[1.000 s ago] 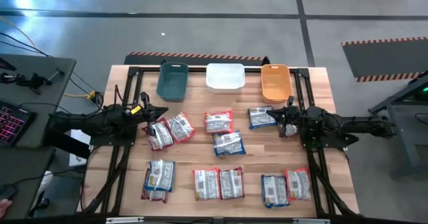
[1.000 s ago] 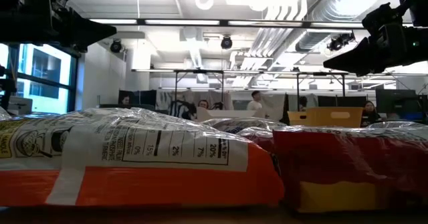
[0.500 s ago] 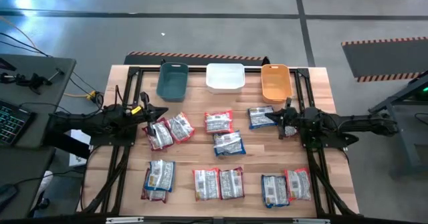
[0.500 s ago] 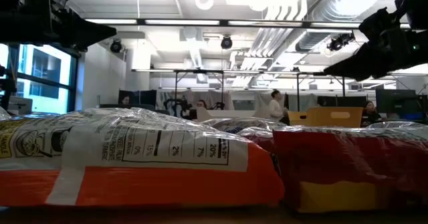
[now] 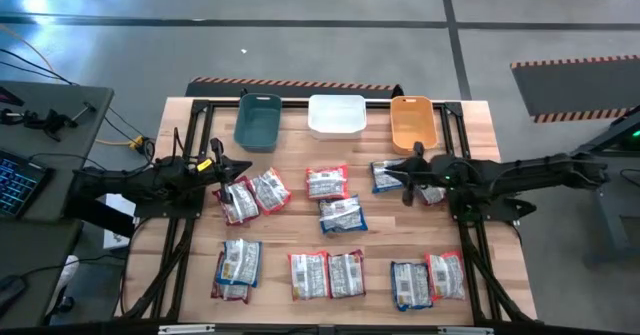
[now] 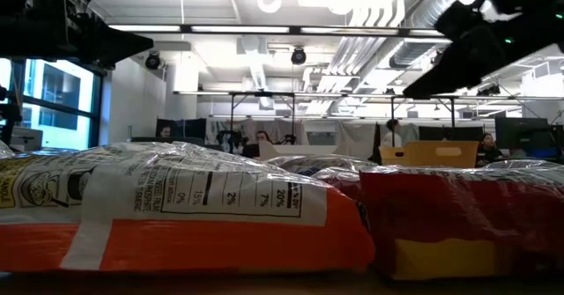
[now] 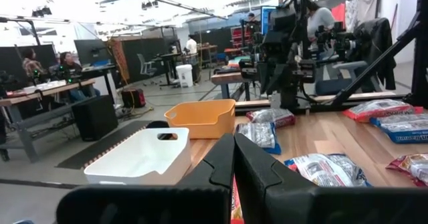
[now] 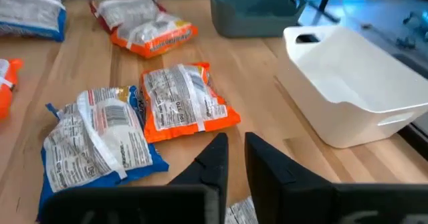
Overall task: Sort Maruchan noodles
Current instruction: Put the top right orange noodle pack into the blue bin
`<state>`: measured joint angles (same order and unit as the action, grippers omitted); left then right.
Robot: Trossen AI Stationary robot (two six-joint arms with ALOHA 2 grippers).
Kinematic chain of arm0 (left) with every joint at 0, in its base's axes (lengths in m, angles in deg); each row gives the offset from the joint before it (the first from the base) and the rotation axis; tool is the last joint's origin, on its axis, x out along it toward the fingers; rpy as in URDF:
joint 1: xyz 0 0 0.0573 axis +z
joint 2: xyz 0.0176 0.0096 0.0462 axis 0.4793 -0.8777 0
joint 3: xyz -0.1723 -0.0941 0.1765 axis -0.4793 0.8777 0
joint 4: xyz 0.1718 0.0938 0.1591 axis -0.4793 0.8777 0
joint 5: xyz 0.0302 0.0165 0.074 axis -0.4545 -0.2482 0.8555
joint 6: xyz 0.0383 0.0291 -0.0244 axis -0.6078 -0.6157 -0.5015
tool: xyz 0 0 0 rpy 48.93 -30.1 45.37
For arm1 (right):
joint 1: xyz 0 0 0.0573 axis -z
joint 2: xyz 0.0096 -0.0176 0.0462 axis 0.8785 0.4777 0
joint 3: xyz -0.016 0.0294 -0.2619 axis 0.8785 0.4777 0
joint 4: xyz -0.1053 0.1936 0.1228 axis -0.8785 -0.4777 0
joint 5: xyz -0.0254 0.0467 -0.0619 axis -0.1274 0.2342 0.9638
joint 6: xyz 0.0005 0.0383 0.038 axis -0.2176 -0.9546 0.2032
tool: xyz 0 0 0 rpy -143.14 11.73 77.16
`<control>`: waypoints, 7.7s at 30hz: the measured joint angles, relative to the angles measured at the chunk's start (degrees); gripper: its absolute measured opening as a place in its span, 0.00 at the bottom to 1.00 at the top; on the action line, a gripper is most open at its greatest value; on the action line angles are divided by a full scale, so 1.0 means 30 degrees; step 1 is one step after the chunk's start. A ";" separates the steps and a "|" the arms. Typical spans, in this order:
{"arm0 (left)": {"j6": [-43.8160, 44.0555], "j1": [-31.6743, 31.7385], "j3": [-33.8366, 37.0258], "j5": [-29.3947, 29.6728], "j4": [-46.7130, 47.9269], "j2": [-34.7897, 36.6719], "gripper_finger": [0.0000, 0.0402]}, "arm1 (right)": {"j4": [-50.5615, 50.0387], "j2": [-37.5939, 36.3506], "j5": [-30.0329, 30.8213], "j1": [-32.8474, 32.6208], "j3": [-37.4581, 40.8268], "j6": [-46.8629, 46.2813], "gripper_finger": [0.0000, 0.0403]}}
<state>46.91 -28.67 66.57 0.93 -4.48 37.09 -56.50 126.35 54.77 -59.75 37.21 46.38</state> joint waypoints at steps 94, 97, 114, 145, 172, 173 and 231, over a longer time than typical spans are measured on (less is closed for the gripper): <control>-0.0836 0.0000 0.0000 0.1503 -0.2874 -0.6093 0.30 | -0.0699 1.3509 -1.0884 0.4561 -1.4345 -0.7217 0.00; -0.1247 0.0000 0.0000 0.1313 -0.4728 -0.7819 0.38 | 0.0110 1.3509 -1.1175 0.4561 -1.4353 -0.7210 0.00; -0.4340 0.0000 -0.5433 0.0906 -0.8684 -1.7408 0.57 | 0.2796 1.3509 -1.2255 0.4561 -1.4356 -0.7177 0.00; -0.7119 -0.0028 -1.0493 0.2117 -0.4874 -2.1206 0.12 | 0.2984 1.3501 -1.3396 0.4539 -1.4375 -0.6182 0.01; -0.9023 0.7557 -1.8198 -0.0775 1.0795 -1.7247 0.07 | -0.4628 0.9854 -0.8880 0.5059 -1.4370 0.1732 0.15; -0.9080 0.8137 -1.8349 -0.1461 1.0964 -1.7267 0.07 | -0.4726 0.9858 -0.8800 0.5061 -1.4256 0.2003 0.11; -1.8844 2.0516 -2.5092 -1.0435 1.8684 -2.8148 0.04 | -0.2404 0.9931 -0.8511 0.5166 -1.1169 0.3879 0.00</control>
<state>-9.62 32.87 -8.71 -30.37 51.57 -47.35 -63.71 156.14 29.24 -44.25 3.70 58.02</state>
